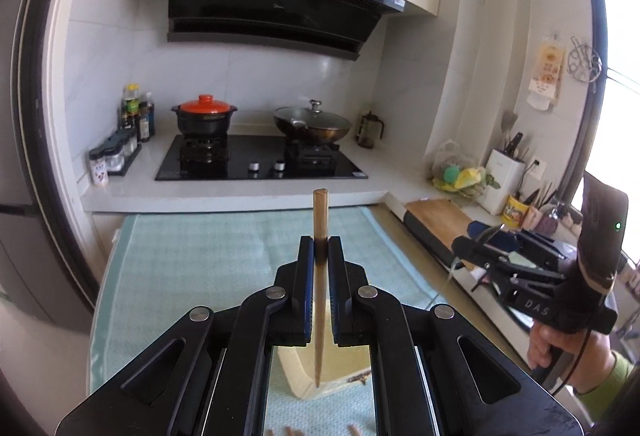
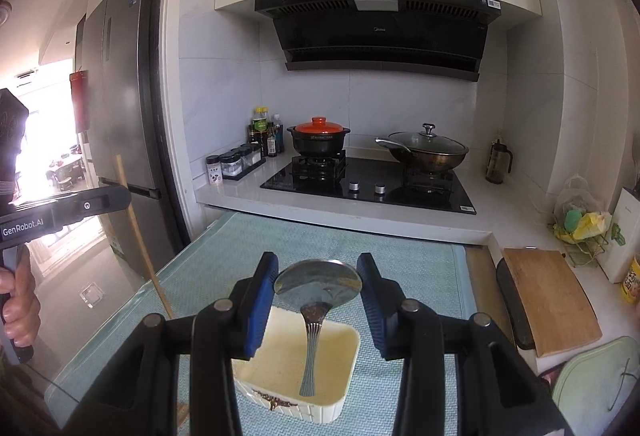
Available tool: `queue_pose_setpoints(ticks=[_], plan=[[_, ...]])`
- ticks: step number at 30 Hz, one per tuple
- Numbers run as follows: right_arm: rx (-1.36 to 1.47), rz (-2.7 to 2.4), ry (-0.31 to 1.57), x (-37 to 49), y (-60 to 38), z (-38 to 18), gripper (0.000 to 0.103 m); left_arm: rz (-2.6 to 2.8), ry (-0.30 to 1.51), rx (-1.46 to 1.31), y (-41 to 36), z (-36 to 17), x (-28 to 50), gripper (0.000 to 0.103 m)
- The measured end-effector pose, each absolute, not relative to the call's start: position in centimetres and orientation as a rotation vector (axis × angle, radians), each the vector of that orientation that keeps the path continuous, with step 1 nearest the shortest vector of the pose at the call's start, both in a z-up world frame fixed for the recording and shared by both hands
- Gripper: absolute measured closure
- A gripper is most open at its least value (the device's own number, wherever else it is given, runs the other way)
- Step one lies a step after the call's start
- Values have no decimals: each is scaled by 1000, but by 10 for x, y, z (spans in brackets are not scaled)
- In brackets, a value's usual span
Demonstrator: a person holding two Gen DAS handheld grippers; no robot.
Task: Organize utensils
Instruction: 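Carry the spoon and chopstick over the cream caddy with both grippers, then release the spoon and chopstick into the caddy, opening both grippers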
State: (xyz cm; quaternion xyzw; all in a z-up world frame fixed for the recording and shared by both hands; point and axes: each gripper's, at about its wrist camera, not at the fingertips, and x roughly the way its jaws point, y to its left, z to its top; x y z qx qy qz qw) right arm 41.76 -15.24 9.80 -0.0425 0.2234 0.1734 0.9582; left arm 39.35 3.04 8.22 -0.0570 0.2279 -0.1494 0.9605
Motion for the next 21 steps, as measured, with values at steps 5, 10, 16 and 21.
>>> queue_pose_setpoints(ticks=[5, 10, 16, 21], plan=[[-84, 360, 528, 465, -145, 64, 61, -315, 523, -139, 13, 54, 443, 98], [-17, 367, 643, 510, -154, 14, 61, -298, 585, -112, -3, 13, 480, 98], [31, 346, 761, 541, -161, -31, 61, -283, 694, -95, -13, -30, 508, 98], [43, 322, 784, 547, -161, -41, 61, -254, 754, -94, -15, -48, 523, 97]])
